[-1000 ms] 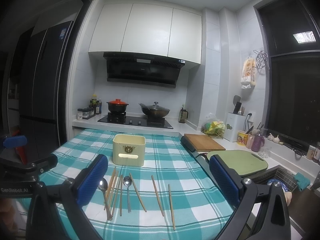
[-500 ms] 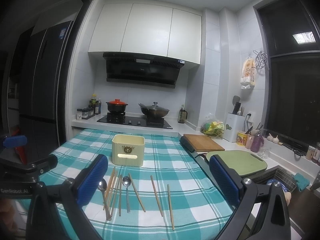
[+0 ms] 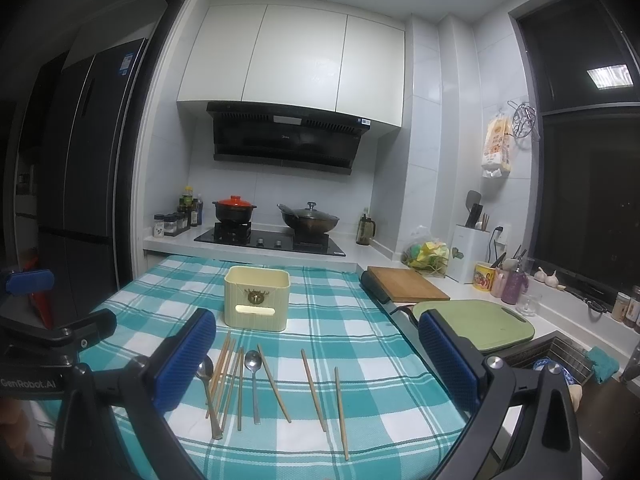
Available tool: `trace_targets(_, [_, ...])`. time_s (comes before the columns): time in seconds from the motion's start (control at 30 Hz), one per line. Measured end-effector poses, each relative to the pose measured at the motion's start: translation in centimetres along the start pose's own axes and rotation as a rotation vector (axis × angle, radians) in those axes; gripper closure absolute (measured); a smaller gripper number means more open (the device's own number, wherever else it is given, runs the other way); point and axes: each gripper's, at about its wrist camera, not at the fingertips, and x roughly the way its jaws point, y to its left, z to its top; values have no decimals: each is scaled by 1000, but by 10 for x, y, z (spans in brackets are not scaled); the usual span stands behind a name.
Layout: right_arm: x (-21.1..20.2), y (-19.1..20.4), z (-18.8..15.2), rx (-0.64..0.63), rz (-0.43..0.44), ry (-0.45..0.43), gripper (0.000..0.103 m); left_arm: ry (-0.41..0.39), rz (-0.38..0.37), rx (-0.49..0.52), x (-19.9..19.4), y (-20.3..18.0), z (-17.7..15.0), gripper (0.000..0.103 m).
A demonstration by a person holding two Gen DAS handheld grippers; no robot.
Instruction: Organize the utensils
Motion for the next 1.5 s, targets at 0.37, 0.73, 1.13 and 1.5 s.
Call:
trace_targets(0.37, [8, 1, -3, -4, -2, 21, 0, 30, -4, 9, 11, 1, -1, 0])
trace_targets(0.73, [23, 6, -7, -14, 8, 57, 0, 66, 34, 11, 24, 2, -3, 0])
trace_targets(1.13, [61, 1, -19, -19, -18, 139, 0, 145, 61, 11, 64, 4, -5, 0])
trace_targets(1.5, [117, -14, -44, -11, -55, 261, 0, 242, 99, 4, 116, 9, -12, 0])
